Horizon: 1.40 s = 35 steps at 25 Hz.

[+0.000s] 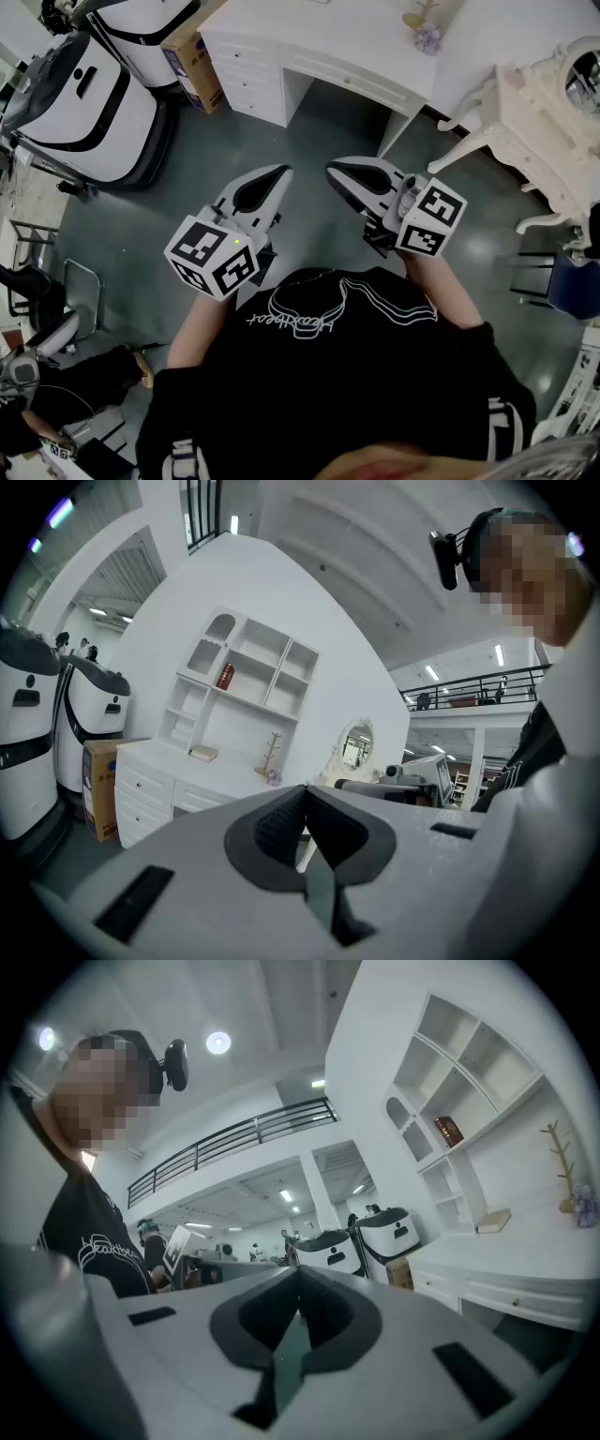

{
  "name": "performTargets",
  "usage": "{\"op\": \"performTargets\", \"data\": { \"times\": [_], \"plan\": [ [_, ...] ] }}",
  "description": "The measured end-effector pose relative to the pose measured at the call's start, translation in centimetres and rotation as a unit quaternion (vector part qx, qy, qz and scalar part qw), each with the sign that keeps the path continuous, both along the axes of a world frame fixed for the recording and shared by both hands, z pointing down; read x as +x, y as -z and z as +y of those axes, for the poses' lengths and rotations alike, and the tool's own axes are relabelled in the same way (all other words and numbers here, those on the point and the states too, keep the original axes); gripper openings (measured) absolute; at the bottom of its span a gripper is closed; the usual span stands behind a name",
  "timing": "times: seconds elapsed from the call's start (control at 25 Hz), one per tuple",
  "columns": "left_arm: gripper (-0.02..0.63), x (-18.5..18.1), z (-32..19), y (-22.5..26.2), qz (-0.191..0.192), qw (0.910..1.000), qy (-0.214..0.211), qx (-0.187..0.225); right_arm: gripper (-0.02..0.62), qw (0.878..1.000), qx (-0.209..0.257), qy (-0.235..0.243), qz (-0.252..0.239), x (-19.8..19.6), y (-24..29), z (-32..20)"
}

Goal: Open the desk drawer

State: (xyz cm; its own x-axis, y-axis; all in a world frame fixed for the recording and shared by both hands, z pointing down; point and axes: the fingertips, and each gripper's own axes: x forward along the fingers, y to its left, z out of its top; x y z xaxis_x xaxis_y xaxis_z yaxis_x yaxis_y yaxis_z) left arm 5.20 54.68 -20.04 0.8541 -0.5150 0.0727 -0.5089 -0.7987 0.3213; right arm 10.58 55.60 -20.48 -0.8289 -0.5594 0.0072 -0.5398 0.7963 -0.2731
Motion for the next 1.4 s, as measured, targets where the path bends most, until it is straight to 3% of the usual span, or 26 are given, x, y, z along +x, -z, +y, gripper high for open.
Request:
{"op": "performTargets", "data": {
  "times": [0.44, 0.8, 1.08, 1.4],
  "plan": [
    [0.003, -3.4, 0.7, 0.0, -0.001, 1.0, -0.003, 0.005, 0.006, 1.0, 0.003, 0.0, 0.001, -3.8, -0.1, 0.8],
    [0.003, -3.9, -0.3, -1.4, 0.0, 0.9999, -0.002, -0.011, 0.006, 1.0, -0.016, -0.015, 0.017, -4.3, -2.8, -0.5],
    [0.003, -3.5, -4.4, -2.6, -0.008, 0.9997, 0.007, -0.023, 0.006, 1.0, -0.021, -0.012, -0.005, -3.6, -3.4, -5.3],
    [0.003, -2.2, -14.0, -4.5, -0.01, 0.9973, 0.037, -0.063, 0.006, 0.998, -0.055, 0.022, -0.022, -2.5, -5.3, -14.9]
  ]
}}
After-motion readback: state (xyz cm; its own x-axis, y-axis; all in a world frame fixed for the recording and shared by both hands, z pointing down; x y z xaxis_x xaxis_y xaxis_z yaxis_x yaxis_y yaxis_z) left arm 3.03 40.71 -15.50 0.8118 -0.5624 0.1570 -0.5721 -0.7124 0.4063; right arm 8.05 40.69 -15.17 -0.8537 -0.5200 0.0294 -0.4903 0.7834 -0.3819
